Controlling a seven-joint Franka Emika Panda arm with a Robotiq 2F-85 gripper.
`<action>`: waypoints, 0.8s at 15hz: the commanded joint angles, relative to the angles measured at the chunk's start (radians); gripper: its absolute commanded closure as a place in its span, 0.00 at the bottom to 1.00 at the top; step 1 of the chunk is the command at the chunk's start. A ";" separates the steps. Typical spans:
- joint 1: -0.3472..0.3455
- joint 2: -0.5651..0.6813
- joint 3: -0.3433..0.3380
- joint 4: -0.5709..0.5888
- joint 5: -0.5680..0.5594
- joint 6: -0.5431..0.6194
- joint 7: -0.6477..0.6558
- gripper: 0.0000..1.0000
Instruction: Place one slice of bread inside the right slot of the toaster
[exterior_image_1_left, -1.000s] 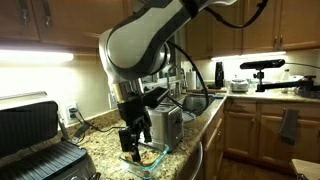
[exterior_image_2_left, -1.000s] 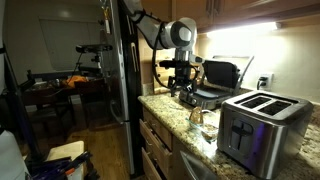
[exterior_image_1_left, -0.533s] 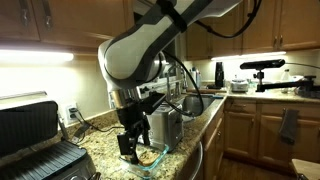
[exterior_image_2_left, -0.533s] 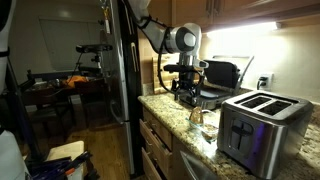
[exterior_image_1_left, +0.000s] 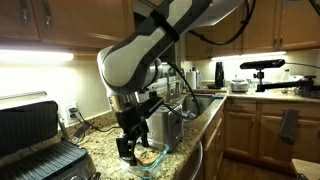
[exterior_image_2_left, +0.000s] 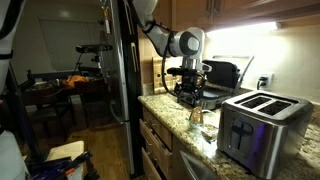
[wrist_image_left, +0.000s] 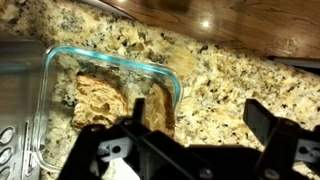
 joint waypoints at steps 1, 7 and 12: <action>0.002 0.022 -0.009 0.036 -0.008 -0.028 0.029 0.00; 0.001 0.055 -0.019 0.078 -0.008 -0.037 0.034 0.00; 0.001 0.088 -0.028 0.121 -0.009 -0.052 0.042 0.00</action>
